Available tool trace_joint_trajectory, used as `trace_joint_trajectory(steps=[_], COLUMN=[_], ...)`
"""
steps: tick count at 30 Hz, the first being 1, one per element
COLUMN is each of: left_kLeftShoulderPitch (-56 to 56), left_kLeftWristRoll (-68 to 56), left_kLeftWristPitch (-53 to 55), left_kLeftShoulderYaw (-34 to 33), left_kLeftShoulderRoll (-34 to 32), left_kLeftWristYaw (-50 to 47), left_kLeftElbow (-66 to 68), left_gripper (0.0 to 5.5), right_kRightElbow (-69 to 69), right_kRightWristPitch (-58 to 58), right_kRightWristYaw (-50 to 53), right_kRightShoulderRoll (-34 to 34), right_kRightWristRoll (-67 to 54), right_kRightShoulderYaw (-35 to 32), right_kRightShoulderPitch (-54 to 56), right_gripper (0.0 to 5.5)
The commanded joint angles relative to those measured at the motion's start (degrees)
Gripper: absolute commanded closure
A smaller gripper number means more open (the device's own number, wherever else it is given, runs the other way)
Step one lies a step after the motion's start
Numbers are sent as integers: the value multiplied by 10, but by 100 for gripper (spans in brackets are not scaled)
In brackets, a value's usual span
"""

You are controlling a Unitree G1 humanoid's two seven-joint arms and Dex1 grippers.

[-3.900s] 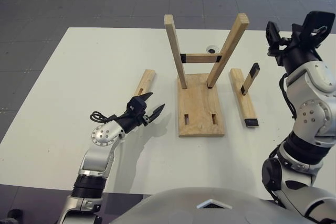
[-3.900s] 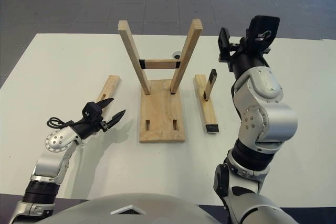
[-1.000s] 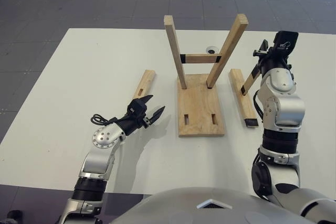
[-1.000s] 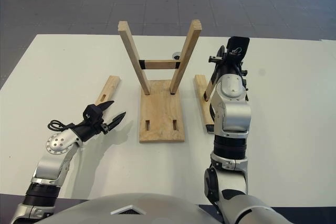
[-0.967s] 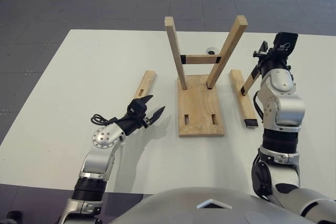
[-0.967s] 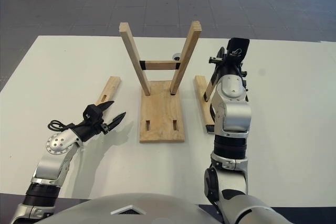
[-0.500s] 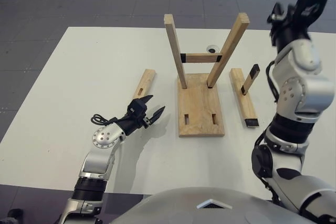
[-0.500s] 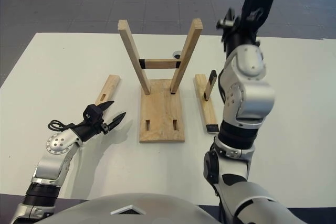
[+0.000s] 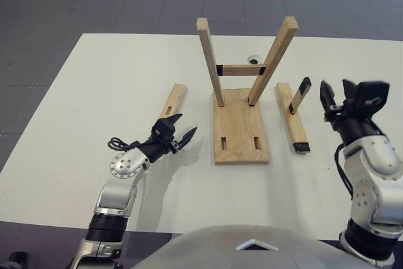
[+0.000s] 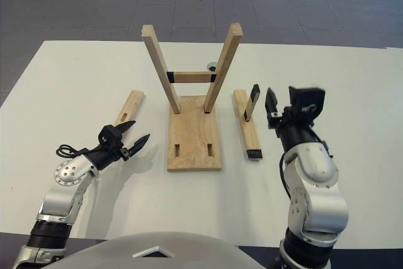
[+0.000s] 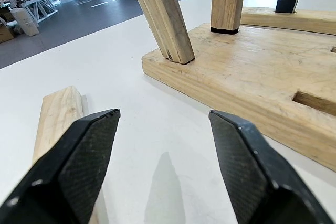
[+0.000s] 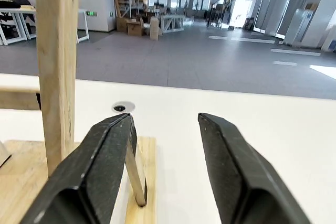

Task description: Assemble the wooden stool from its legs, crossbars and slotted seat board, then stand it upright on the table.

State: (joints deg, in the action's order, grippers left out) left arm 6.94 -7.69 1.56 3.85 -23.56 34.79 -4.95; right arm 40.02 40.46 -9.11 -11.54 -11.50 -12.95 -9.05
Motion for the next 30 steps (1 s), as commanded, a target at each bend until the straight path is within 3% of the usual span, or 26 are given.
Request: trace_joint_trajectory(steps=[1,6,30], left_kLeftShoulderPitch=[-37,-52,-49], left_kLeftWristRoll=[1,2,7], left_kLeftWristPitch=[1,6,-3], left_kLeftShoulderYaw=[-18,-17,-6], left_kLeftShoulderRoll=[-18,-17,-5], left_kLeftWristYaw=[3,5,-1], left_kLeftElbow=[18,25,15], left_gripper=[235,235,235], right_kRightElbow=[-73,-119,-219], right_kRightWristPitch=[-53,-63,-49], right_kRightWristYaw=[-36,-72,9], right_kRightShoulderRoll=[3,-12,-9], right_kRightWristRoll=[-17,-18,75], right_kRightShoulderYaw=[-10,40,101], right_kRightShoulderPitch=[-49,-81,-4], right_gripper=[249,155,155])
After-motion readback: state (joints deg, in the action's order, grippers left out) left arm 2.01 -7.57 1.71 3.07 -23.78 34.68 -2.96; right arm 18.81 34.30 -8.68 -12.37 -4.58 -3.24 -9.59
